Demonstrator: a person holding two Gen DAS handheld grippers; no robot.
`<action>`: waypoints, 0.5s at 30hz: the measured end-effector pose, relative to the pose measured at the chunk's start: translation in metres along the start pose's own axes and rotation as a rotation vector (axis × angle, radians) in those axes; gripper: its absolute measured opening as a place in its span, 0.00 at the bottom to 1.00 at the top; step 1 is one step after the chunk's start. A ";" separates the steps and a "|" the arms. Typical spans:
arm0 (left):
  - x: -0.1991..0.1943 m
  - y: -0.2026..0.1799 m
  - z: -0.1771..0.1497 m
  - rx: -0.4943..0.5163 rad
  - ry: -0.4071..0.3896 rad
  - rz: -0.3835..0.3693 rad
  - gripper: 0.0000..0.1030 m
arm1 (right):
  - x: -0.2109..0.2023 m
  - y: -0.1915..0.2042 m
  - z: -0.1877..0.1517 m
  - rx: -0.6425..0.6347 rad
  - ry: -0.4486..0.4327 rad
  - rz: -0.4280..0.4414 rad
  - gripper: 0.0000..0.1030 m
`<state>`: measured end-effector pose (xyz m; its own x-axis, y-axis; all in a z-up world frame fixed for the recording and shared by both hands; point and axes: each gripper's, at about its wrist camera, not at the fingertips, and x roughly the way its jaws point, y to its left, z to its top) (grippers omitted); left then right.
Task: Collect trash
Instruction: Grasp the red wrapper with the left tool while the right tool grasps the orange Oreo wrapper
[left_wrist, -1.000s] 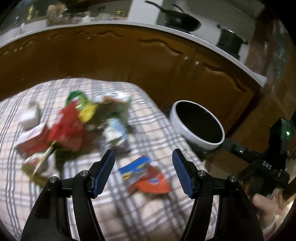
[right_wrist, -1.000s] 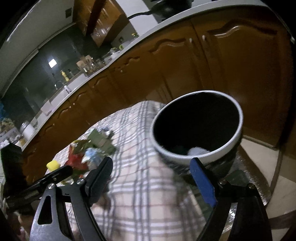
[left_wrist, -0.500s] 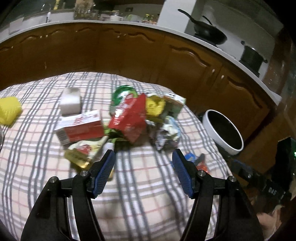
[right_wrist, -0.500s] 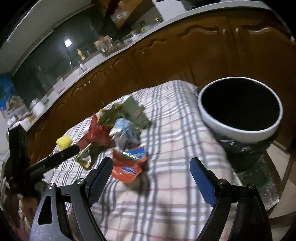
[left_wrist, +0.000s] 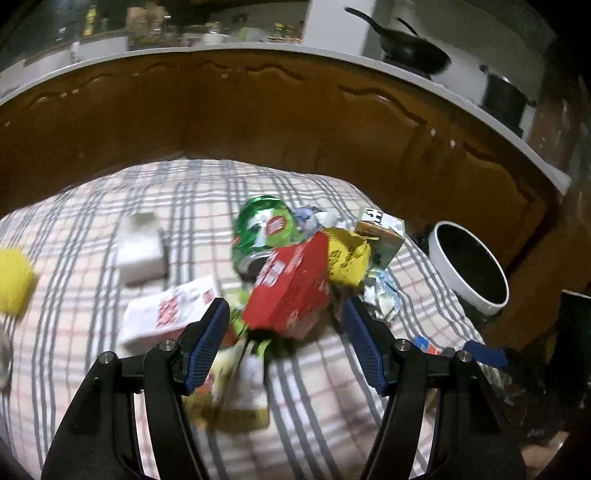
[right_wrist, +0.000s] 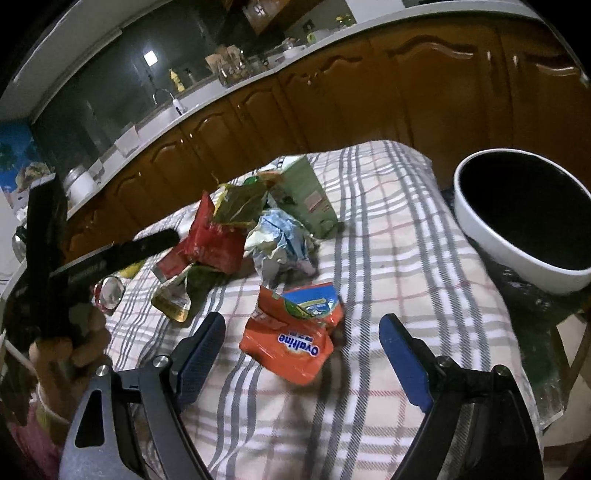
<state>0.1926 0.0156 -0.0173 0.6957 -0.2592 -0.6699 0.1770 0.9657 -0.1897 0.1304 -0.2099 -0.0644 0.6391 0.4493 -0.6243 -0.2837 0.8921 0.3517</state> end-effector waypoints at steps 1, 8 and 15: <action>0.007 -0.001 0.002 0.014 0.010 0.004 0.63 | 0.003 0.000 -0.001 0.000 0.005 0.000 0.84; 0.032 -0.009 0.002 0.062 0.055 0.011 0.30 | 0.021 -0.004 -0.001 0.018 0.050 0.008 0.73; 0.020 -0.012 -0.009 0.049 0.043 -0.030 0.13 | 0.015 0.001 -0.001 0.000 0.042 0.031 0.46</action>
<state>0.1978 -0.0012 -0.0349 0.6590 -0.2872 -0.6952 0.2318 0.9568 -0.1756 0.1393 -0.2022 -0.0744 0.5993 0.4780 -0.6421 -0.3027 0.8779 0.3710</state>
